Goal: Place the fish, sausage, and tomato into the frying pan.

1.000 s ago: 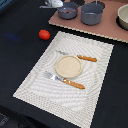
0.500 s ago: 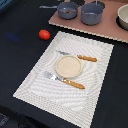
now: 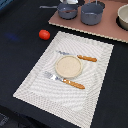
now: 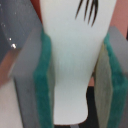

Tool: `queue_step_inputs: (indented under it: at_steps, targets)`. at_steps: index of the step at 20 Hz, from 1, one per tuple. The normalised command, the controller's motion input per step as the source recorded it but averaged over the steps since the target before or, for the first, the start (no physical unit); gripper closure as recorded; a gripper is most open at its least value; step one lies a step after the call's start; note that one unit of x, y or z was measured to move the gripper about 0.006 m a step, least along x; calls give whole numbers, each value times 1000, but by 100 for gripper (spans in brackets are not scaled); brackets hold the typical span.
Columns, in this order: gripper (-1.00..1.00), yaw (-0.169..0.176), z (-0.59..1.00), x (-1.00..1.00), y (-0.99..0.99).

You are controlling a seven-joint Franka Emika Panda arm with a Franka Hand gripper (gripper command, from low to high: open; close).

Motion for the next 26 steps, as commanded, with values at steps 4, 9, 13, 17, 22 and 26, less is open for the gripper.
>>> queue_step_inputs:
  at_steps: [4,9,13,17,22,26]
  targets:
    - [-100,29,-211,-166,301]
    - [-100,37,101,-29,469]
    - [-100,24,243,0,256]
    - [-100,2,394,-3,-571]
    - [-100,0,515,-1,-902]
    - [-100,0,515,0,-875]
